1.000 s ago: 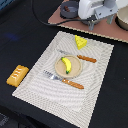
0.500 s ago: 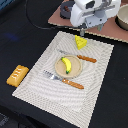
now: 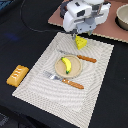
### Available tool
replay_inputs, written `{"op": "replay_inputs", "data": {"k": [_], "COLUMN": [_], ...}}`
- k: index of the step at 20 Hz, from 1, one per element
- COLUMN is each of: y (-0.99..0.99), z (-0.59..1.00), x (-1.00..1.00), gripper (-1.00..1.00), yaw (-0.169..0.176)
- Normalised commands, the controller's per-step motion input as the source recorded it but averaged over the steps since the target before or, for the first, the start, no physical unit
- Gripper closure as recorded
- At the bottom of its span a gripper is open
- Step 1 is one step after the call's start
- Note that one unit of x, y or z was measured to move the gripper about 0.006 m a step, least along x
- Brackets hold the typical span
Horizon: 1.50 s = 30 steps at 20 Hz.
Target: Interact with the objects in diverse but meaningful ways.
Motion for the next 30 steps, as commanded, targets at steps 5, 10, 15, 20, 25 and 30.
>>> {"op": "replay_inputs", "data": {"k": [5,10,15,20,25,30], "y": [0.00,0.00,0.00,0.00,0.00,0.00], "z": [-0.25,-0.23,-0.19,-0.15,-0.09,-0.10], "x": [-0.09,-0.05,-0.07,-0.10,-0.09,-0.11], "gripper": [-1.00,-1.00,1.00,1.00,1.00,1.00], "yaw": [0.000,0.000,0.000,0.000,0.000,0.000]}}
